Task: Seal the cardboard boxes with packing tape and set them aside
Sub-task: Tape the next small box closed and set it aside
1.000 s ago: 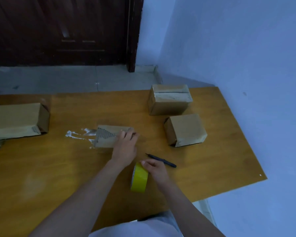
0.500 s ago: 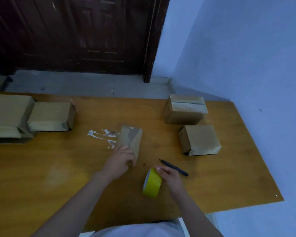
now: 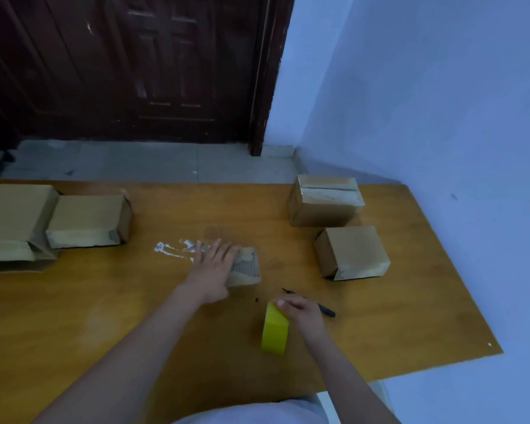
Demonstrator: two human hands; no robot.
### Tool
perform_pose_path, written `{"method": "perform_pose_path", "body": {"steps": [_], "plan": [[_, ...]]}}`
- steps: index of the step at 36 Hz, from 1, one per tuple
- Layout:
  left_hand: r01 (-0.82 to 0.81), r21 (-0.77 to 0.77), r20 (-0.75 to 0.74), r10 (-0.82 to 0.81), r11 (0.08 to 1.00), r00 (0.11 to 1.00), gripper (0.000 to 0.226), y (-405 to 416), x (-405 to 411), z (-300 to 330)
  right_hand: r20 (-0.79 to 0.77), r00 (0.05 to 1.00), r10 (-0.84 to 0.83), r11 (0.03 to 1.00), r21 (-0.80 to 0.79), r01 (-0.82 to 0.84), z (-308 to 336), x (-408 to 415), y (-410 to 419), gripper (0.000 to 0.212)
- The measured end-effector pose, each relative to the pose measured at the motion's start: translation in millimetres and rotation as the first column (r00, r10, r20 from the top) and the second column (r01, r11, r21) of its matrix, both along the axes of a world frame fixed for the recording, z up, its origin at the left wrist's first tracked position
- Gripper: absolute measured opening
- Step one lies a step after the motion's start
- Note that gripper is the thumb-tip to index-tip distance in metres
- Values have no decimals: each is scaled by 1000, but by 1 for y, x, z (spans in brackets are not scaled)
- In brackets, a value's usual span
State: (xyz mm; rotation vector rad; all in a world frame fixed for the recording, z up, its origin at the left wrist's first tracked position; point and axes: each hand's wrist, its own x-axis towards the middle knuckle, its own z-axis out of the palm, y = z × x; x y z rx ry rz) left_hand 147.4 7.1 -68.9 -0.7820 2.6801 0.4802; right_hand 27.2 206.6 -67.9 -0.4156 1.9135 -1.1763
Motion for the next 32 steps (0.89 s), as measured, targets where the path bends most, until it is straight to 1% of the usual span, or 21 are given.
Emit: {"method": "perform_pose_path", "body": {"steps": [2, 4, 5, 6, 7, 8, 9, 11, 13, 15, 18, 21, 24, 29, 32], "plan": [[44, 83, -54, -39, 996, 998, 102, -6, 1, 5, -24, 1000, 12, 1000, -8, -12, 8, -3, -3, 13], [56, 171, -212, -19, 984, 977, 94, -6, -1, 16, -52, 998, 36, 999, -5, -36, 19, -7, -7, 11], [56, 236, -300, 17, 970, 954, 90, -2, -4, 26, -65, 997, 42, 999, -12, -43, 25, -8, -9, 10], [62, 319, -373, 65, 946, 926, 82, 3, -6, 37, -78, 996, 46, 999, -23, -48, 31, -10, -12, 10], [83, 394, -426, 102, 915, 899, 69, 10, -10, 47, -89, 995, 49, 998, -40, -53, 37, -12, -16, 11], [117, 426, -465, 106, 897, 879, 53, 18, -14, 56, -105, 993, 52, 997, -57, -58, 44, -14, -20, 13], [154, 426, -504, 92, 892, 859, 39, 26, -19, 62, -123, 991, 50, 995, -74, -60, 51, -16, -24, 15], [169, 435, -570, 125, 885, 812, 20, 37, -28, 69, -170, 985, 21, 994, -105, -40, 61, -20, -33, 14], [103, 473, -587, 226, 875, 777, 12, 40, -35, 74, -243, 970, -16, 992, -125, -15, 70, -21, -41, 15], [40, 502, -577, 300, 864, 760, 12, 38, -39, 81, -306, 951, -41, 988, -157, -8, 78, -19, -46, 16], [33, 476, -578, 284, 879, 765, 14, 32, -42, 94, -324, 943, -74, 967, -256, -13, 93, -17, -52, 12], [43, 462, -554, 251, 886, 794, 12, 26, -41, 107, -334, 940, -74, 942, -332, -44, 108, -17, -58, 23], [54, 465, -552, 242, 884, 798, 12, 20, -38, 120, -327, 943, -63, 921, -382, -71, 121, -16, -60, 33], [58, 450, -523, 211, 891, 826, 19, 12, -39, 137, -288, 957, -41, 909, -407, -84, 133, -16, -62, 33], [8, 505, -536, 307, 863, 786, 20, 10, -41, 140, -288, 956, -59, 921, -386, -59, 134, -15, -67, 32]]}}
